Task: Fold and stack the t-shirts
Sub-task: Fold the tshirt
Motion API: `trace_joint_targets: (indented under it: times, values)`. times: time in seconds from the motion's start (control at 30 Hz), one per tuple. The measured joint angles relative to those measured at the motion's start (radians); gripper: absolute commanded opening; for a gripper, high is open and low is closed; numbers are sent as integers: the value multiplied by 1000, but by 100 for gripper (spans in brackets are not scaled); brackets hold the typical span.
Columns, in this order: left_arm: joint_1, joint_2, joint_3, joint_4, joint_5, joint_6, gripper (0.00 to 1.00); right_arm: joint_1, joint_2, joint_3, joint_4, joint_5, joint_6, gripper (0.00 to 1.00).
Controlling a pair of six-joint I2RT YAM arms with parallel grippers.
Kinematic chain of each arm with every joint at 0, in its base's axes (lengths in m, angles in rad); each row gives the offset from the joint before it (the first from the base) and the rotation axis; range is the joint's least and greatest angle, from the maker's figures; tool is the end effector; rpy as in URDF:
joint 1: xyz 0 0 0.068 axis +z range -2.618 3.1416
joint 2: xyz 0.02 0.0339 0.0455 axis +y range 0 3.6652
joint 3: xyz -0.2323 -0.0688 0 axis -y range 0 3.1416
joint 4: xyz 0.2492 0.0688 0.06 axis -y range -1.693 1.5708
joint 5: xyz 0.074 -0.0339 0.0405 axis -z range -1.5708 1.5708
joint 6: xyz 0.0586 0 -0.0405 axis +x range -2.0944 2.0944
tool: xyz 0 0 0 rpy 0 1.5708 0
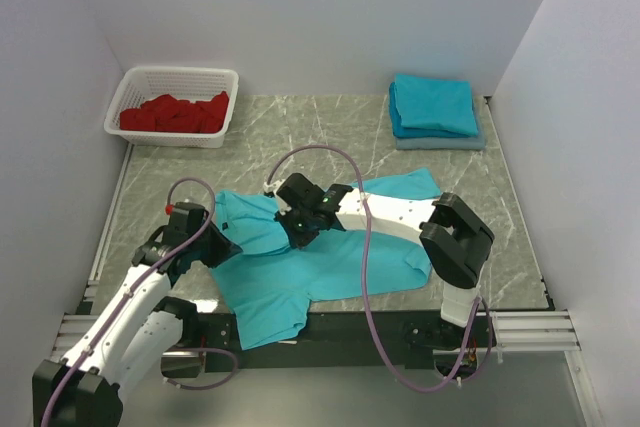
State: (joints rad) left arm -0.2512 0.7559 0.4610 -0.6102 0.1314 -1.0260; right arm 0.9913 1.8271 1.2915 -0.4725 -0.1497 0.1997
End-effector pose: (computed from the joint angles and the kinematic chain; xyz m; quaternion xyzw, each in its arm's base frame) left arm 0.1806 -0.0543 0.1539 -0.3364 0.8813 -0.2442 0.2248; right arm 0.2086 0.3346 0.1510 -0.3885 0.8759 0.2148 0.1889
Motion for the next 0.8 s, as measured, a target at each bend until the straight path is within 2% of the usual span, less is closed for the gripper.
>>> trace_joint_targets:
  times: [0.1, 0.13, 0.23, 0.3, 0.33, 0.37, 0.4, 0.43, 0.47, 0.53, 0.67, 0.73, 0.8]
  values:
    - [-29, -34, -7, -42, 10, -27, 1, 0, 0, -20, 3, -16, 0, 12]
    - [-37, -35, -7, -55, 12, -35, 1, 0, 0, -27, 0, -20, 0, 19]
    - [-64, -40, -9, -98, 17, -56, 3, 0, -1, -53, 1, -37, -5, 31]
    - [-83, -48, -10, -122, 26, -65, 15, 1, -4, -65, 0, -47, -7, 37]
    - [-94, -53, -10, -137, 30, -70, 23, 1, -6, -70, -2, -53, -8, 48]
    - [-105, -59, -11, -149, 33, -76, 61, 1, -10, -73, -5, -58, -5, 53]
    - [-115, -65, -11, -165, 35, -79, 81, 1, -16, -75, -7, -63, -5, 60]
    - [-125, -74, -11, -182, 40, -90, 95, 1, -21, -76, -8, -65, -6, 71]
    - [-132, -86, -11, -199, 42, -100, 99, 1, -29, -77, -9, -68, -3, 74]
    - [-137, -112, -11, -229, 44, -112, 99, 1, -50, -79, -11, -64, -3, 81]
    - [-138, -135, 11, -239, 9, -115, 99, -13, -110, -82, -21, -29, 27, 85]
    - [-138, -123, 40, -206, -14, -111, 100, -42, -142, -82, -19, -26, 44, 86]
    - [-138, -85, 74, -106, -41, -101, 99, -111, -174, -84, -6, -21, 66, 87]
